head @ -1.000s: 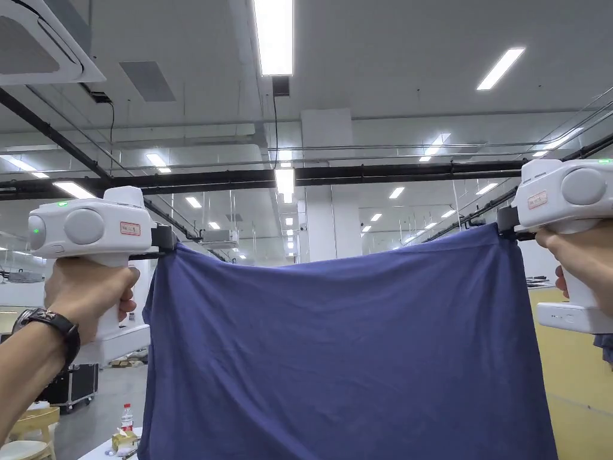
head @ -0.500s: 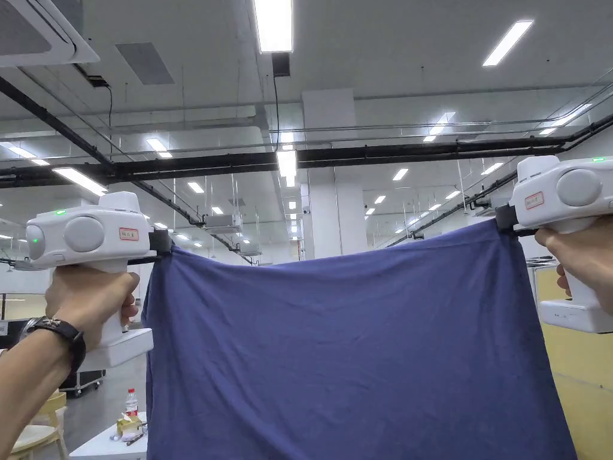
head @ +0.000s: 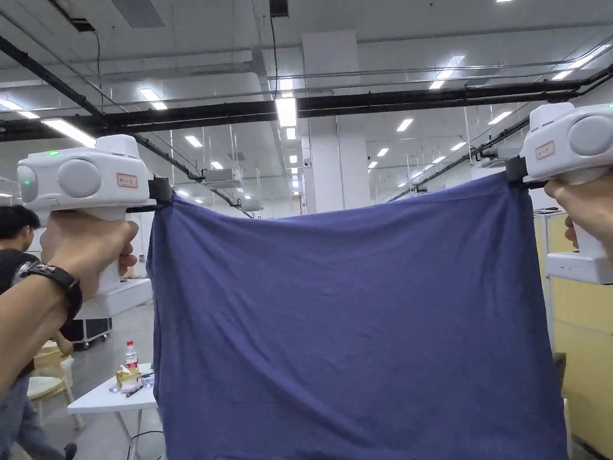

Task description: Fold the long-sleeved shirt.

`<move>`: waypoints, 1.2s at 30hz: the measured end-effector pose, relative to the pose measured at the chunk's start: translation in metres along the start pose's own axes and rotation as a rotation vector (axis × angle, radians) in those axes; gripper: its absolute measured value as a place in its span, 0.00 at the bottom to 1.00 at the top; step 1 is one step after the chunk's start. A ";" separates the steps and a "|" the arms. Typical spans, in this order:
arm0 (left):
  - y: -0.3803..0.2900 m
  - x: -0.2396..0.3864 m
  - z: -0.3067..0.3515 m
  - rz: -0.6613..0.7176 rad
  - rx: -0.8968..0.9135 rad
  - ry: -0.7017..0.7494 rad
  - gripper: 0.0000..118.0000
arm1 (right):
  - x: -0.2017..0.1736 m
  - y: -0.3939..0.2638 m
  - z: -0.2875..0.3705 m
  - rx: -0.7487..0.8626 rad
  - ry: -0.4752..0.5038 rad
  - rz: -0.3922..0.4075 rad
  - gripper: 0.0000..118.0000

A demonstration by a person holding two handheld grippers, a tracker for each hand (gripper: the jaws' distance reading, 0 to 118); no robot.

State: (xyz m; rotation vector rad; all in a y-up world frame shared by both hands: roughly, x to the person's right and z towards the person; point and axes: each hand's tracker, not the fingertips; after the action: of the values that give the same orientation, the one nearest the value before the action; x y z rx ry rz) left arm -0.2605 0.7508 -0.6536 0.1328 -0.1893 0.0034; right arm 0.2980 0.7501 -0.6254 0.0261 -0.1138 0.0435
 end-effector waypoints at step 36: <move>-0.329 -0.010 0.039 0.111 -0.416 -0.028 0.00 | -0.031 -0.330 -0.014 -0.405 0.136 -0.044 0.01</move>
State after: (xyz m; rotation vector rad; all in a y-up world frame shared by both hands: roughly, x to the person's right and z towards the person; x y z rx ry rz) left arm -0.2721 0.4199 -0.6610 -0.2928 -0.2214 0.0727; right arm 0.2835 0.4192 -0.6506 -0.3785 0.0152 -0.0220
